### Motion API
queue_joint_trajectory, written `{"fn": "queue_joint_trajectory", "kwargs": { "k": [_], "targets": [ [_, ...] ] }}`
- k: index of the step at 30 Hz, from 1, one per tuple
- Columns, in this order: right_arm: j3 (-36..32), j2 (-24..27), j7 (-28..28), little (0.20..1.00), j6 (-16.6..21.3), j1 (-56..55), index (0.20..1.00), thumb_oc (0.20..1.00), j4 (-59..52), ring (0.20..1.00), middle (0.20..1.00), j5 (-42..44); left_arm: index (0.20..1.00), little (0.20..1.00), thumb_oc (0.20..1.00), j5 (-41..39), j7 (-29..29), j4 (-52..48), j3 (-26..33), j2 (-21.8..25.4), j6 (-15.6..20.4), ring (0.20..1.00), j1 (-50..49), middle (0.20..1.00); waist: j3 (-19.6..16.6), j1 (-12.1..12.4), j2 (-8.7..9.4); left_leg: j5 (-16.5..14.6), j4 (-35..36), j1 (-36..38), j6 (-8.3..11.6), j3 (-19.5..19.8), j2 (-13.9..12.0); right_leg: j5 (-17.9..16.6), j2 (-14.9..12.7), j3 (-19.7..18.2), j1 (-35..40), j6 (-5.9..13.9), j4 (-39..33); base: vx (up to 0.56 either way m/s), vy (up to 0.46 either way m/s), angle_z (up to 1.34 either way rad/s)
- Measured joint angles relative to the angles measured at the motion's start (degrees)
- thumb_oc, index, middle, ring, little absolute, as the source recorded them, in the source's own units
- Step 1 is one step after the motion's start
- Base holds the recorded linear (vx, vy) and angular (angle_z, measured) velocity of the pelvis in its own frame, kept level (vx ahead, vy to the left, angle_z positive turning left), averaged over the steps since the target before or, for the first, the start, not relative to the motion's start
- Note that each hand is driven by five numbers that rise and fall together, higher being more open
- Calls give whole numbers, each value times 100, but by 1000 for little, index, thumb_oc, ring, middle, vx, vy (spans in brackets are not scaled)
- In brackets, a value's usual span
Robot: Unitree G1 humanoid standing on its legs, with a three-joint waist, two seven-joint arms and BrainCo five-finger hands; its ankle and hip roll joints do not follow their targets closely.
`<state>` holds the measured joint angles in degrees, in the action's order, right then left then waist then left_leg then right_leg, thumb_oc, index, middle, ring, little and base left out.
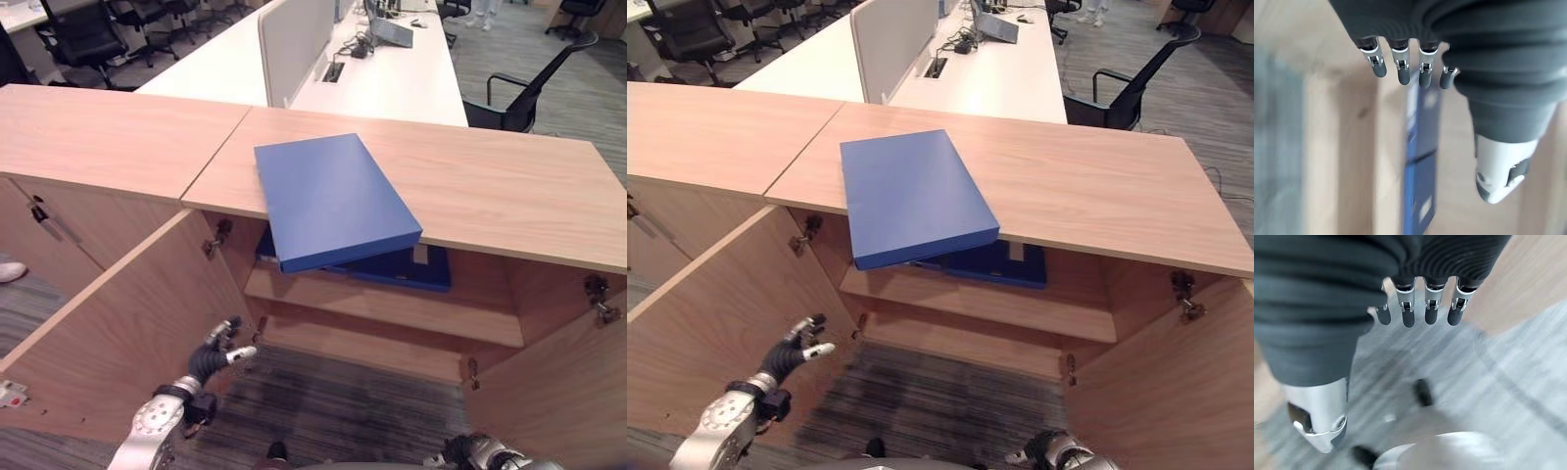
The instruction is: Put the empty folder in the office cabinet
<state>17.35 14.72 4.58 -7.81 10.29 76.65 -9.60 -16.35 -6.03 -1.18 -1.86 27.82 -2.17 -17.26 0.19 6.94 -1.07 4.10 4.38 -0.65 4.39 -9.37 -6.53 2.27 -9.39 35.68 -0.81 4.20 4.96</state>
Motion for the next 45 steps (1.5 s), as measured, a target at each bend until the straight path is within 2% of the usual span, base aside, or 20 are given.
{"fn": "queue_joint_trajectory", "kwargs": {
  "k": [3, 4, 7, 11, 12, 15, 17, 18, 22, 26, 29, 31, 38, 45],
  "targets": [
    [93, -186, -117, 1000, 100, -286, 1000, 1000, -563, 1000, 1000, 188, 1000, 1000, 1000, 632, 315, -437, 571, 48, 292, 1000, -286, 1000, -134, 1, -69, 11, 59, 13, -38, -2, 121, -96, -96, 5, -5, 60, -42, -42, 92, 3],
    [111, -348, -102, 1000, 137, -479, 1000, 1000, -751, 1000, 1000, 224, 1000, 1000, 1000, 1037, 554, -518, 963, 3, 397, 1000, -306, 1000, -142, 0, -94, -15, 61, 7, -79, -29, 155, -118, -111, -20, -2, 92, -47, -22, 90, -3],
    [111, -529, -78, 1000, 111, -537, 1000, 1000, -697, 1000, 1000, 391, 1000, 1000, 1000, 1811, 936, -635, 1348, -6, 559, 1000, -247, 1000, -90, 7, 12, -29, 61, 16, -97, -33, 220, -131, -188, -22, 4, 117, -36, -24, 87, -1],
    [116, -516, -108, 1000, 107, -495, 1000, 1000, -703, 1000, 1000, 403, 1000, 1000, 1000, 2593, 1417, -709, 1388, 48, 706, 1000, -5, 1000, 49, 12, 261, -41, 55, 24, -117, -30, 294, -138, -296, -22, -13, 167, 51, -31, 57, 3],
    [127, -502, -111, 1000, 121, -488, 1000, 1000, -754, 1000, 1000, 413, 1000, 1000, 1000, 2948, 1687, -725, 1358, 109, 743, 1000, 106, 1000, 165, -18, 360, -73, 37, 26, -164, 5, 342, -57, -416, -52, -27, 241, 266, -35, -2, 9],
    [127, -465, -113, 1000, 134, -558, 1000, 1000, -985, 1000, 1000, 523, 1000, 1000, 1000, 3153, 1952, -745, 1276, 190, 781, 1000, 360, 1000, 329, -58, 437, -94, 16, 17, -257, 107, 462, 142, -529, -565, -126, 313, 611, -59, -67, 20],
    [259, -487, -107, 1000, 144, -568, 1000, 1000, -1195, 1000, 1000, 695, 1000, 1000, 1000, 3471, 2179, -777, 1260, 301, 926, 1000, 437, 1000, 391, -110, 526, -26, -22, -5, -296, 151, 509, 124, -462, -1094, -45, 341, 301, -44, -120, 18],
    [260, -493, -112, 1000, 154, -515, 1000, 1000, -1194, 1000, 1000, 785, 1000, 1000, 1000, 3610, 2246, -790, 1242, 357, 962, 1000, 413, 1000, 404, -101, 540, -23, -29, -3, -291, 159, 483, 38, -373, -1113, 19, 326, 158, -6, -126, 3],
    [264, -429, -123, 1000, 247, -469, 1000, 1000, -1183, 1000, 1000, 855, 1000, 1000, 1000, 4192, 2424, -826, 953, 913, 1059, 1000, 614, 1000, 411, -105, 534, 15, 6, -16, -230, 138, 387, -128, -141, -1272, 141, 330, -274, 15, -81, -9],
    [248, -232, -173, 1000, 261, -428, 1000, 1000, -1183, 1000, 1000, 857, 1000, 1000, 1000, 4555, 2341, -1256, 520, 1365, 1312, 1000, 776, 1000, 381, -176, 579, 35, 70, 42, -198, 43, 337, -394, 11, -1319, 352, 336, -797, 44, -45, -14],
    [236, -364, -541, 1000, 360, -519, 1000, 1000, -925, 1000, 1000, 850, 1000, 1000, 1000, 4716, 2286, -1684, -38, 1360, 1663, 1000, 1108, 1000, 364, -225, 606, 30, 72, 111, -191, 3, 341, -515, 53, -1339, 479, 299, -989, 36, -1, -7],
    [235, -642, -723, 1000, 357, -470, 1000, 1000, -580, 1000, 1000, 882, 1000, 1000, 1000, 4837, 2326, -1860, -147, 1414, 1720, 1000, 1180, 1000, 354, -330, 583, 22, 74, 118, -180, -9, 327, -514, 64, -1351, 475, 299, -993, 74, 3, -4],
    [795, -817, -745, 1000, 392, -561, 1000, 1000, -1090, 1000, 1000, 850, 1000, 1000, 1000, 5167, 2366, -1918, -833, 1929, 1876, 1000, 1767, 1000, 24, -479, 458, 8, 74, 129, -166, -63, 315, -515, 64, -1407, 459, 301, -993, 4, -4, -3],
    [980, -805, -788, 1000, 398, -553, 1000, 1000, -1221, 1000, 1000, 846, 1000, 1000, 1000, 5172, 2357, -1873, -1088, 1935, 1990, 1000, 1882, 1000, -92, -544, 428, 8, 76, 96, -167, -109, 313, -531, 61, -1472, 394, 313, -992, 10, -6, -5]
  ]
}}
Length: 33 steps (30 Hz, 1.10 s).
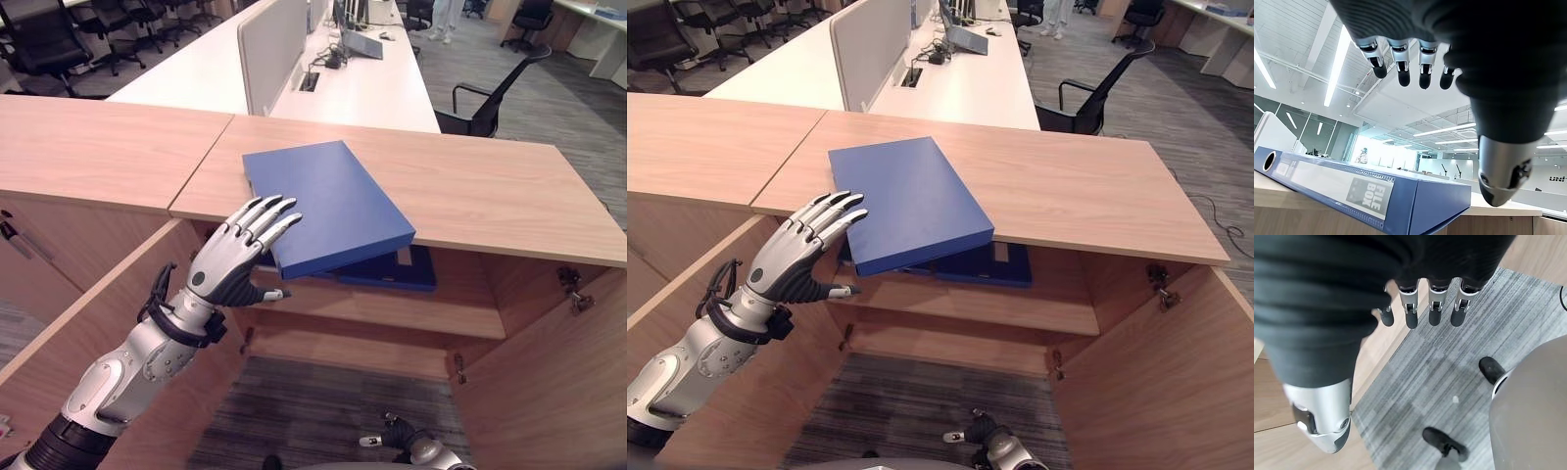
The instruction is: Put the empty folder in the office cabinet
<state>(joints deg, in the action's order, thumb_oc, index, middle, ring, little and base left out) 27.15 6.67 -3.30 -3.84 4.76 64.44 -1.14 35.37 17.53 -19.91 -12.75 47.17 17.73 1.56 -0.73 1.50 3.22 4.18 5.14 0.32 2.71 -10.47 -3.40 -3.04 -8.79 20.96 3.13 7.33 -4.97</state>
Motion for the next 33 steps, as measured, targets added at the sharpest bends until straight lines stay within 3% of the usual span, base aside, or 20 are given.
{"fn": "queue_joint_trajectory", "kwargs": {
  "k": [11, 13, 15, 19, 24, 33],
  "targets": [
    [161, 3, 2, 1000, -18, 1, 1000, 1000, -194, 1000, 1000, -9, 1000, 1000, 1000, 358, 4, 877, -774, -273, -199, 1000, 601, 1000, -151, -171, -36, -1, -1, -14, 0, -60, -2, -17, 2, -68, -65, -17, 0, -2, 1, -2],
    [111, 57, 7, 1000, 2, -87, 1000, 1000, -140, 1000, 1000, -35, 1000, 1000, 1000, 513, 6, 1171, -945, -482, -344, 1000, 712, 1000, -158, -298, -50, -1, -1, -17, 0, -154, -6, -48, 3, -149, -136, -27, 0, -28, 3, -14],
    [-226, 183, -1, 1000, 112, -164, 1000, 1000, 100, 1000, 1000, -85, 1000, 1000, 1000, 800, 79, 1419, -1057, -700, -458, 1000, 946, 1000, -178, -263, -67, -8, -1, -25, -10, -181, 8, -42, -15, -188, -144, 4, 5, -19, 3, -12],
    [-237, 527, -6, 1000, 68, -149, 1000, 1000, 305, 1000, 1000, -293, 1000, 1000, 1000, 1182, 213, 1758, -1264, -757, -612, 1000, 1296, 1000, -180, -527, -64, -6, 0, -44, -12, -207, -2, -76, -1, -226, -190, -17, 1, -5, 8, -6],
    [-233, 572, 81, 1000, 67, -262, 1000, 1000, 304, 1000, 1000, -481, 1000, 1000, 1000, 1596, 405, 2457, -1493, -986, -936, 1000, 1932, 1000, -172, -589, -76, -11, 0, -18, -17, -304, -6, -99, -1, -318, -205, -32, 1, -1, 1, -9],
    [-231, 577, 89, 1000, 69, -275, 1000, 1000, 277, 1000, 1000, -691, 1000, 1000, 1000, 2500, 792, 3145, -1617, -1149, -1603, 1000, 2219, 1000, -174, -597, -74, -20, 1, 3, -27, -364, -9, -98, 0, -392, -227, -10, 1, -4, -2, -3]
  ]
}}
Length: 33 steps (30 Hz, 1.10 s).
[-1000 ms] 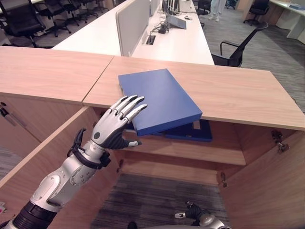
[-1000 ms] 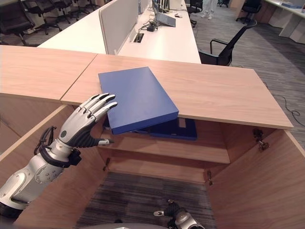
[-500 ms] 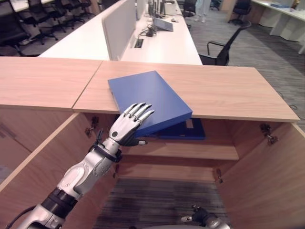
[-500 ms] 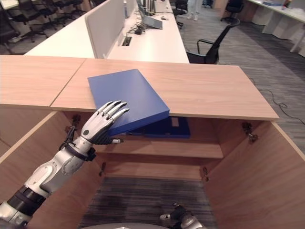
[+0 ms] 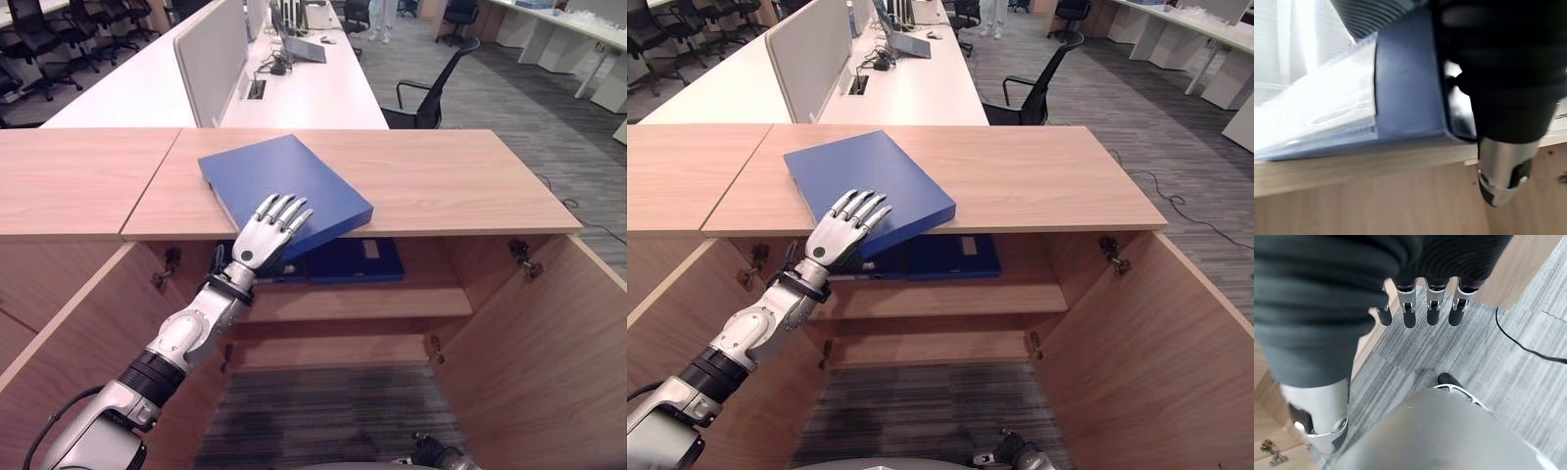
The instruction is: Put the empty folder in the office cabinet
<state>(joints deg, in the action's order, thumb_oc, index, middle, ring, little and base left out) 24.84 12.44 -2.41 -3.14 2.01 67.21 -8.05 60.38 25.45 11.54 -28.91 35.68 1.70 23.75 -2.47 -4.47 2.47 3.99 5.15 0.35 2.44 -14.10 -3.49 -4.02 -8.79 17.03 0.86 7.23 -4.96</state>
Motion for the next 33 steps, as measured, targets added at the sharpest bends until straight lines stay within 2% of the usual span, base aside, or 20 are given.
{"fn": "queue_joint_trajectory", "kwargs": {
  "k": [1, 4, 5, 6, 16, 19, 23, 26, 27, 30, 31, 32, 33],
  "targets": [
    [1, 1, -1, 1000, 0, 1, 1000, 1000, -14, 1000, 1000, -1, 1000, 1000, 1000, 147, -3, 88, -1, 8, -200, 1000, 70, 1000, 0, 12, 0, -2, 1, -1, -3, -9, 0, -5, -1, -14, -6, 4, 0, -5, -10, -4],
    [9, 2, 6, 1000, -2, -3, 1000, 1000, -51, 1000, 1000, -49, 1000, 1000, 1000, 415, -52, 308, -9, -31, -439, 1000, 82, 1000, 11, 8, 20, -5, 1, -6, -6, -42, 0, -15, -1, -44, -28, 2, 0, -5, -12, -5],
    [8, 6, 15, 1000, -5, -20, 1000, 1000, -85, 1000, 1000, -49, 727, 727, 727, 424, -59, 325, -9, -41, -487, 727, 83, 727, 15, 8, 27, -5, 0, -7, -7, -43, 0, -17, 0, -44, -29, 0, 0, 0, 0, 0],
    [8, 14, 19, 1000, -5, -61, 1000, 1000, -172, 1000, 1000, -49, 200, 200, 200, 426, -59, 363, -7, -87, -557, 200, 84, 200, 14, 12, 35, -5, 1, -6, -7, -43, 1, -20, -1, -44, -28, -4, 0, 0, 0, 0],
    [11, 13, 128, 1000, -10, -81, 1000, 1000, -219, 1000, 1000, -49, 200, 200, 200, 646, 0, 464, -1, -160, -806, 200, 273, 200, 7, 7, 70, -5, 1, 3, -8, -48, 0, -22, -1, -49, -22, 4, 0, 0, 0, 0],
    [11, 13, 131, 1000, -9, -81, 1000, 1000, -220, 1000, 1000, -49, 200, 200, 200, 643, 12, 454, 12, -160, -817, 200, 299, 200, 7, 10, 70, -5, 1, 6, -9, -48, 0, -22, -1, -49, -19, 4, 0, 0, 0, 0],
    [9, 21, 155, 1000, -18, -95, 1000, 1000, -274, 1000, 1000, -49, 200, 200, 200, 524, -144, 206, 310, -158, -739, 200, 217, 200, 11, 12, 68, -5, 1, 4, -9, -49, 0, -22, -1, -49, -19, 4, 0, 0, 0, 0],
    [33, -14, 252, 1000, -144, -75, 1000, 1000, -731, 1000, 1000, -22, 200, 200, 200, -4, -385, -782, 894, -166, -486, 200, -354, 200, 61, 86, 47, -6, 1, 2, -11, -34, 1, -22, -3, -35, -9, 3, -2, 0, 0, 0],
    [132, -16, 261, 1000, -192, -26, 1000, 1000, -1215, 1000, 1000, 36, 200, 200, 200, -554, -583, -1751, 1449, -175, -224, 200, -1010, 200, 80, 82, 36, -7, 2, 5, -12, -37, 1, -23, -2, -38, -9, 2, -3, 25, 18, 5],
    [144, -19, 298, 1000, -179, 137, 1000, 1000, -1609, 1000, 1000, 416, 200, 200, 200, -1647, -691, -2377, 1781, -494, 242, 200, -1470, 200, 104, 272, 2, -9, 1, 32, -16, 30, 12, -19, -13, 30, 64, 3, -3, 44, 14, 11],
    [-111, -84, 303, 1000, -43, 274, 1000, 1000, -1398, 1000, 1000, 707, 200, 200, 200, -2023, -708, -2411, 1829, -637, 407, 200, -1510, 200, 118, 361, -14, -9, 2, 41, -17, 47, 15, -18, -18, 57, 94, 3, -2, 30, -3, 21],
    [-623, -30, 373, 1000, -20, 442, 1000, 1000, -1436, 1000, 1000, 1229, 200, 200, 200, -2889, -894, -2693, 2041, -892, 652, 200, -1786, 200, 130, 446, -63, -32, 5, 36, -46, 94, 38, 5, -38, 115, 122, 36, -2, 2, -3, 17],
    [-714, 239, 401, 1000, -62, 209, 1000, 1000, -2411, 1000, 1000, 1493, 200, 200, 200, -3345, -982, -3045, 2290, -863, 830, 200, -2138, 200, 159, 450, -86, -34, 5, 31, -47, 93, 41, 5, -42, 115, 113, 37, -2, 0, 3, 13]
  ]
}}
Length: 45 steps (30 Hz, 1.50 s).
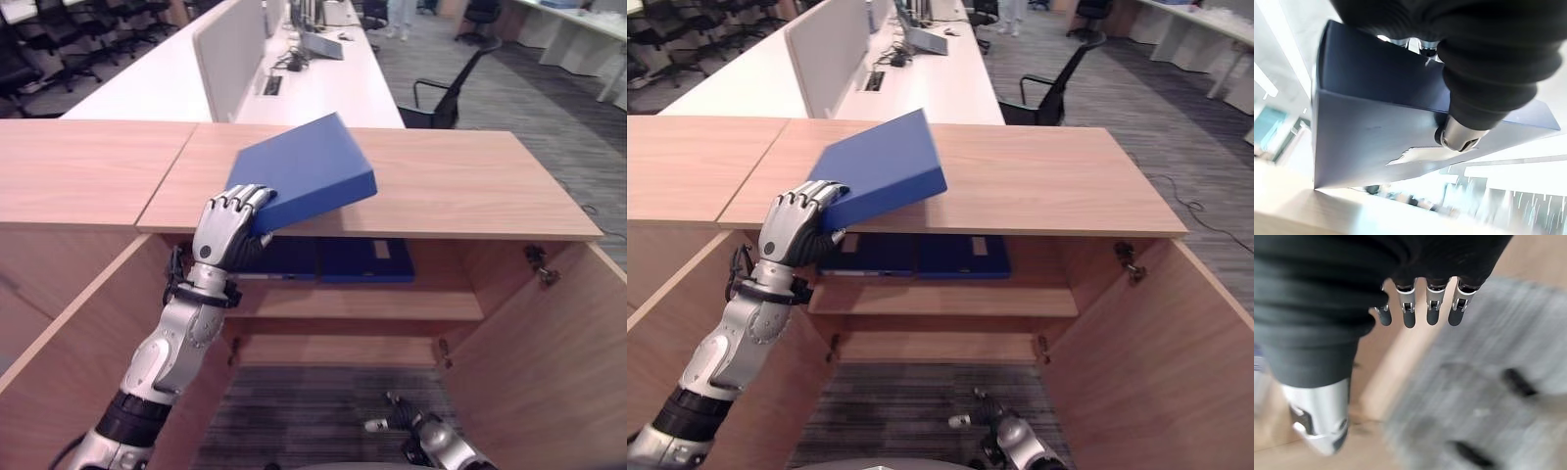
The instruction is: Put the empty folder in the office cabinet
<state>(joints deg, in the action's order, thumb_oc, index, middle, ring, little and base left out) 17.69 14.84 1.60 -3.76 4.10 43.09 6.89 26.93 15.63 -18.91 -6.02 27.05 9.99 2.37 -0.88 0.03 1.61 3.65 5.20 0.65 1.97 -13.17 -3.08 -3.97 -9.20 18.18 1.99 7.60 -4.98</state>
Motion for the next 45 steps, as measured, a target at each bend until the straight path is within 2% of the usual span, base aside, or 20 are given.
{"fn": "queue_joint_trajectory", "kwargs": {
  "k": [1, 3, 4, 5, 7, 9, 13, 15, 18, 25, 32, 38, 45],
  "targets": [
    [-101, 331, 100, 1000, 72, -409, 1000, 1000, -1216, 1000, 1000, 301, 200, 200, 200, -486, -113, -251, 225, 40, 188, 200, -350, 200, 16, 5, -26, 5, -4, -5, 1, 2, 7, 0, -8, 1, -6, 0, -3, 0, 0, 0],
    [-408, 724, 236, 1000, 386, -661, 1000, 1000, -2128, 1000, 1000, 718, 200, 200, 200, -1127, -308, -244, 427, 54, 303, 200, -520, 200, -8, 23, 5, 26, -5, 42, 4, 12, 4, -1, 2, 6, 43, -3, 1, 14, 4, 3],
    [-934, 859, 421, 1000, 553, -888, 1000, 1000, -2663, 1000, 1000, 1309, 200, 200, 200, -2058, -664, -258, 618, 43, 411, 200, -696, 200, -8, 13, 28, 21, 34, 47, 4, 32, 1, 39, 2, 53, 86, 8, 0, 15, 7, 6],
    [-1125, 865, 464, 1000, 672, -913, 1000, 1000, -2693, 1000, 1000, 1523, 200, 200, 200, -2472, -807, -261, 697, 42, 433, 200, -763, 200, 5, -24, 68, 16, 48, 48, 5, 36, -2, 40, 4, 53, 101, 7, 0, 5, 8, 6],
    [-1336, 905, 532, 1000, 675, -1022, 1000, 1000, -2774, 1000, 1000, 1820, 200, 200, 200, -3128, -1099, -262, 798, 47, 432, 200, -908, 200, 22, -47, 90, -13, 49, 9, 4, 60, -1, 41, 1, 62, 85, 7, 0, 18, 8, 3],
    [-1659, 780, 685, 1000, 761, -1430, 1000, 1000, -3319, 1000, 1000, 2387, 200, 200, 200, -4220, -1589, -224, 1087, 15, 433, 200, -1417, 200, 41, -132, 62, -24, 48, -13, -1, 90, 18, 42, -19, 79, 70, 9, 0, 11, 10, 3],
    [-1849, 624, 739, 1000, 875, -1476, 1000, 1000, -3445, 1000, 1000, 2986, 200, 200, 200, -5143, -1759, -40, 1110, -69, 394, 200, -1451, 200, 47, -122, 51, -15, 26, -18, 2, 115, 27, 41, -20, 101, 42, 8, 1, 5, 2, 1],
    [-2027, 359, 749, 1000, 1065, -1448, 1000, 1000, -3587, 1000, 1000, 3587, 200, 200, 200, -5613, -1771, 121, 1343, -309, 396, 200, -1432, 200, 31, -118, 19, 7, -5, -29, 5, 126, 31, 21, -25, 131, 44, -20, 1, 3, 1, 7],
    [-2045, 311, 770, 1000, 1120, -1374, 1000, 1000, -3711, 1000, 1000, 3904, 200, 200, 200, -5713, -1725, 140, 1437, -485, 396, 200, -1433, 200, 29, -105, 16, 7, -6, -34, 6, 152, 32, 21, -22, 150, 51, -23, 1, -2, -2, 5],
    [-2047, 288, 768, 1000, 1202, -1259, 1000, 1000, -3631, 1000, 1000, 3935, 200, 200, 200, -5756, -1631, 149, 1459, -484, 393, 200, -1433, 200, 29, -109, 15, 6, -5, -33, 6, 155, 32, 24, -23, 155, 55, -23, 1, 0, 0, 0],
    [-2149, 127, 764, 1000, 1214, -1257, 1000, 1000, -3552, 1000, 1000, 4330, 200, 200, 200, -5695, -1609, 292, 1461, -492, 395, 200, -1419, 200, 26, -113, 18, 7, -6, -28, 6, 155, 33, 41, -22, 151, 58, 1, 2, 0, 0, 0],
    [-2210, 90, 727, 1000, 1240, -1256, 1000, 1000, -3542, 1000, 1000, 4378, 200, 200, 200, -5709, -1615, 316, 1459, -638, 386, 200, -1407, 200, 25, -115, 19, 7, -6, -28, 6, 155, 33, 40, -23, 151, 59, 0, 2, 0, 0, 0],
    [-2209, 78, 743, 1000, 1261, -1196, 1000, 1000, -3264, 1000, 1000, 4385, 200, 200, 200, -6259, -1846, 108, 1781, -641, 391, 200, -1312, 200, 28, -111, 33, 7, -6, -29, 7, 156, 33, 39, -22, 152, 59, -2, 2, 0, 0, 0]
  ]
}}
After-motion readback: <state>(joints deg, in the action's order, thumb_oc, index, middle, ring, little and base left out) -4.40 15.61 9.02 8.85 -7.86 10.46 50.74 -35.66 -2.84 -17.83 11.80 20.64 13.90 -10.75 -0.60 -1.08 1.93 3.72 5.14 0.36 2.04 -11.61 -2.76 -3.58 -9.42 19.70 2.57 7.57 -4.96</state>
